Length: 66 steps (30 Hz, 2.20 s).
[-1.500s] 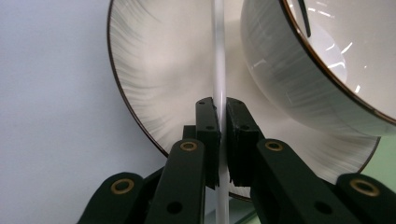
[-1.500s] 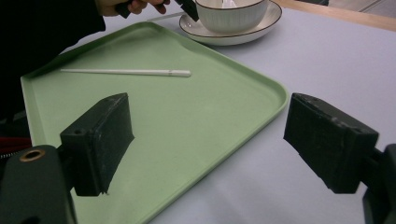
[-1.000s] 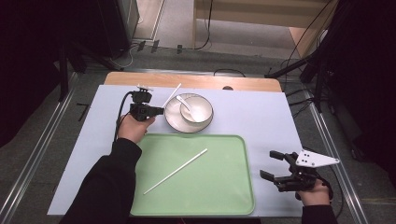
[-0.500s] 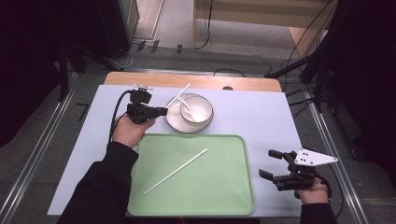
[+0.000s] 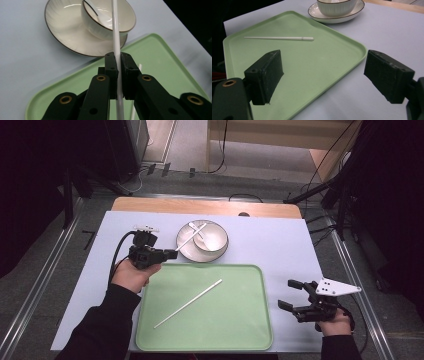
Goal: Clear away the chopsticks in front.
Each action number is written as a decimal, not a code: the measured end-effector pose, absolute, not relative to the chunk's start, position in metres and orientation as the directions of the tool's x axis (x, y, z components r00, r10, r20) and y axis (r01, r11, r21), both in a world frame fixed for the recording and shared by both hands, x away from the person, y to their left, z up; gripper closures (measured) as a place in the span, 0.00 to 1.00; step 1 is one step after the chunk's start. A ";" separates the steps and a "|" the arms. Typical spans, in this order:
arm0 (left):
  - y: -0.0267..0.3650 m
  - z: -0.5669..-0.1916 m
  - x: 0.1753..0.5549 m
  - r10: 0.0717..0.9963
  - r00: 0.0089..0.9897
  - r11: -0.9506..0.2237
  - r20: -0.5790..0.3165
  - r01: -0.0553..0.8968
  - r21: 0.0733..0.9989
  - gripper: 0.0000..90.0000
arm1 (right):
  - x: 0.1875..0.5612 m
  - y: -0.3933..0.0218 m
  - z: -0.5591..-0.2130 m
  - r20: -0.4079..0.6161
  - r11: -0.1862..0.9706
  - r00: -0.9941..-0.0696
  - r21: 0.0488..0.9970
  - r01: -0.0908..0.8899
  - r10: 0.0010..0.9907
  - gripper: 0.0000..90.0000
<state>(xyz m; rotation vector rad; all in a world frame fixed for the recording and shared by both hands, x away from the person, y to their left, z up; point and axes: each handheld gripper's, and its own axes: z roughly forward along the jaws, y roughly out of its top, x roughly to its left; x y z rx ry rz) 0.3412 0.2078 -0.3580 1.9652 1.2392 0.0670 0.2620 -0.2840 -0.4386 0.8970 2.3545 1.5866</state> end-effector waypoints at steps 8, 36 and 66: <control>0.212 -0.370 0.313 0.742 0.558 -0.235 -0.371 0.735 0.636 0.96 | 0.263 -0.281 -0.438 0.186 0.266 -0.812 0.884 0.384 0.553 0.18; 0.206 -0.428 0.275 0.707 0.615 -0.390 -0.348 0.750 0.533 0.96 | 0.270 -0.269 -0.434 0.171 0.288 -0.834 0.886 0.363 0.525 0.18; 0.197 -0.448 0.284 0.708 0.629 -0.451 -0.321 0.753 0.480 0.85 | 0.270 -0.270 -0.434 0.172 0.285 -0.831 0.886 0.365 0.529 0.18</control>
